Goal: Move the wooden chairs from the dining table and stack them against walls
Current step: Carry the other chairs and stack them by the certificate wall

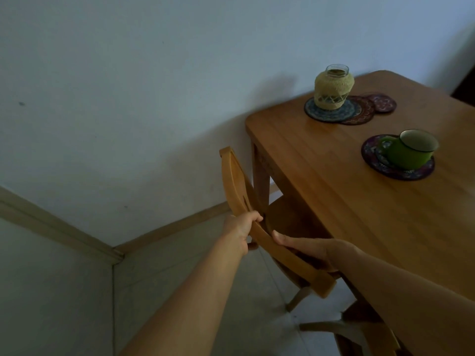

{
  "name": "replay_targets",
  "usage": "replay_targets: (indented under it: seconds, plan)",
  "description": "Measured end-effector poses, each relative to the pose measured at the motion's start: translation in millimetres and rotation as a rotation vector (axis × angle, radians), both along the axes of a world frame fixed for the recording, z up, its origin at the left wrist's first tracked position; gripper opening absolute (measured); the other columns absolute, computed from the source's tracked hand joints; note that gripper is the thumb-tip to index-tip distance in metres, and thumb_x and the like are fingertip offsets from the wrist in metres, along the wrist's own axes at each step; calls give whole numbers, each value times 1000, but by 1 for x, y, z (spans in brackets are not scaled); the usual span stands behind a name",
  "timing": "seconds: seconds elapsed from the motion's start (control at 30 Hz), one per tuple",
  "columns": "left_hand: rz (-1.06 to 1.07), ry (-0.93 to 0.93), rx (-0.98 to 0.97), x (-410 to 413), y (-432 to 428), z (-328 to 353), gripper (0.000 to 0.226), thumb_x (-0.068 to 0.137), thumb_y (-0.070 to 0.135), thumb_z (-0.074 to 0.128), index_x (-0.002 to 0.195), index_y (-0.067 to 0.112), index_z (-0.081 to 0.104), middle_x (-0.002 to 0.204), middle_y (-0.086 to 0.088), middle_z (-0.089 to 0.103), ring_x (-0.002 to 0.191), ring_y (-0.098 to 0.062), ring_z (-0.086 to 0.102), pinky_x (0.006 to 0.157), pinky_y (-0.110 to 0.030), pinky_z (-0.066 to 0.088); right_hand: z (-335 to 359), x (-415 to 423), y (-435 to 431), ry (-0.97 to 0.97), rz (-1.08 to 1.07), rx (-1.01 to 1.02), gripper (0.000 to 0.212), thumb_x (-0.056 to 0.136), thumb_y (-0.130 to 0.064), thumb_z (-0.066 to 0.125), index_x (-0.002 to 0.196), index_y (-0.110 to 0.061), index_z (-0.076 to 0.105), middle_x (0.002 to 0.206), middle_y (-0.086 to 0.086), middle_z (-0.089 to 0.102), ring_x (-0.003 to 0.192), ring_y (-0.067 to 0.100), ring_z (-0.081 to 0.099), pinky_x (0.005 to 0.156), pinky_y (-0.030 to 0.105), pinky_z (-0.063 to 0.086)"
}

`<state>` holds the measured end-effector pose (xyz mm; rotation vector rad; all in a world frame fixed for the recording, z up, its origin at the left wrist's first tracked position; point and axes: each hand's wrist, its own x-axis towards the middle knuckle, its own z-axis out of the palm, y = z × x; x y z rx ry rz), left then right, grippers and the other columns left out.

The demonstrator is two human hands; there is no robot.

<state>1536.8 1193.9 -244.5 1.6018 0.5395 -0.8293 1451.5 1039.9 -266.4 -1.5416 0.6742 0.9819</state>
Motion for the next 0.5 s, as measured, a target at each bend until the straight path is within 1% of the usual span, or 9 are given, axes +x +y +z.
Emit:
replay_targets:
  seconds: [0.03,0.07,0.1,0.13,0.17,0.2,0.3,0.43,0.5]
  plan:
    - [-4,-24,4,0,2,0,27,79,17,74,101,8,60,101,-14,68,92,-27,64,77,-47,55,-1,0,2,-23,16,-12,118,35,-85,70,130,-16,51,124,14,58,114,31,57,105,51,43]
    - [-14,-68,3,0,3,-1,39,80,20,76,112,9,57,112,-13,67,97,-29,65,78,-47,56,-2,0,4,-45,33,-17,122,31,-88,69,131,-19,51,124,13,58,114,30,58,104,50,44]
    - [-28,-131,-5,0,6,-3,61,79,21,78,131,12,46,128,-11,61,105,-31,64,81,-48,56,-3,0,6,-66,44,-22,125,28,-91,67,131,-21,51,123,12,59,113,29,58,102,50,46]
    - [-54,-196,-20,1,11,-5,88,79,19,79,148,25,26,141,-7,49,115,-33,59,87,-51,55,-4,0,9,-82,48,-22,125,26,-91,66,130,-23,51,122,10,59,111,28,59,100,49,47]
    - [-88,-246,-29,1,16,-7,107,78,16,79,151,42,5,153,-5,34,123,-35,54,91,-54,53,-4,0,13,-92,50,-22,124,26,-92,66,130,-25,51,121,10,60,110,27,60,99,48,48]
    - [-114,-279,-33,0,21,-7,116,79,14,78,147,54,-6,158,-3,24,125,-36,52,92,-56,52,-5,-1,16,-100,53,-18,122,27,-92,66,129,-26,51,121,9,60,110,26,60,99,47,48]
    - [-132,-334,-3,1,36,-9,112,83,11,72,143,61,-8,159,-4,21,122,-35,52,88,-55,54,-11,0,30,-140,72,12,111,35,-89,68,127,-29,50,122,10,60,110,26,61,95,46,50]
    - [-116,-355,58,8,61,-6,106,85,5,66,146,57,-3,156,-6,25,124,-35,49,88,-53,54,-14,4,62,-165,49,73,88,52,-78,70,123,-33,46,116,5,59,103,22,61,74,32,52]
    - [-110,-354,73,14,78,-3,105,85,3,65,148,55,-1,157,-6,25,126,-35,48,89,-53,53,-14,8,83,-176,35,83,78,57,-75,69,119,-33,48,114,4,60,99,20,62,68,28,52]
